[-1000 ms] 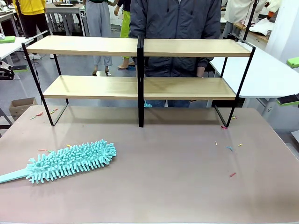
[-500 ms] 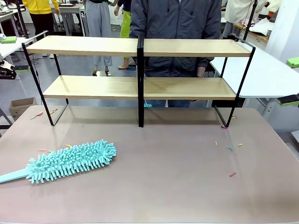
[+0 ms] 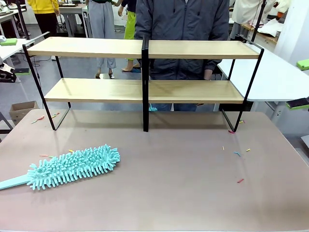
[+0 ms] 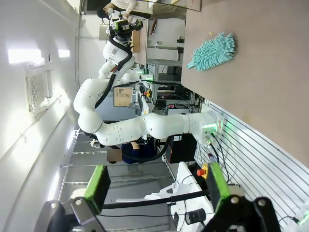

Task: Clean the shelves.
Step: Place the Duster on the table.

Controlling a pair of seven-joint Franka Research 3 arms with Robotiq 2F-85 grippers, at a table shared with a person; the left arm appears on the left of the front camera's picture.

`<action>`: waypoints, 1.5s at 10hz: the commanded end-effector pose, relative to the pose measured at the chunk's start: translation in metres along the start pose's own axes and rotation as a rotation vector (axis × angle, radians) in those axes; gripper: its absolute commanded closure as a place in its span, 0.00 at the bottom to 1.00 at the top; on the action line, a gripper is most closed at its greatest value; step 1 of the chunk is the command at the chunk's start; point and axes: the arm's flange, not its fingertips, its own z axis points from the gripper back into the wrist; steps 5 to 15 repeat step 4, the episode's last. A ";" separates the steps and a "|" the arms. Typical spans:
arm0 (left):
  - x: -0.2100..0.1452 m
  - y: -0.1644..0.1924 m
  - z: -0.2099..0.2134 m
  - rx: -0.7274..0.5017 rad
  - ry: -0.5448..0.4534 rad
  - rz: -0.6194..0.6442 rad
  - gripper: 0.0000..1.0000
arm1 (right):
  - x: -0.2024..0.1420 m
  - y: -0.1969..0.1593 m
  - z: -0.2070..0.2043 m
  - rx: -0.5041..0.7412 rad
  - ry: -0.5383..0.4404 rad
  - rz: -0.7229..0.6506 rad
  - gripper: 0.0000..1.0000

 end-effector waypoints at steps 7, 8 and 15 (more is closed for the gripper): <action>0.000 -0.001 0.003 -0.003 0.015 -0.020 0.00 | 0.002 0.003 -0.001 0.015 -0.001 0.019 0.00; 0.000 -0.001 0.003 -0.003 0.015 -0.020 0.00 | 0.002 0.003 -0.001 0.015 -0.001 0.019 0.00; 0.000 -0.001 0.003 -0.003 0.015 -0.020 0.00 | 0.002 0.003 -0.001 0.015 -0.001 0.019 0.00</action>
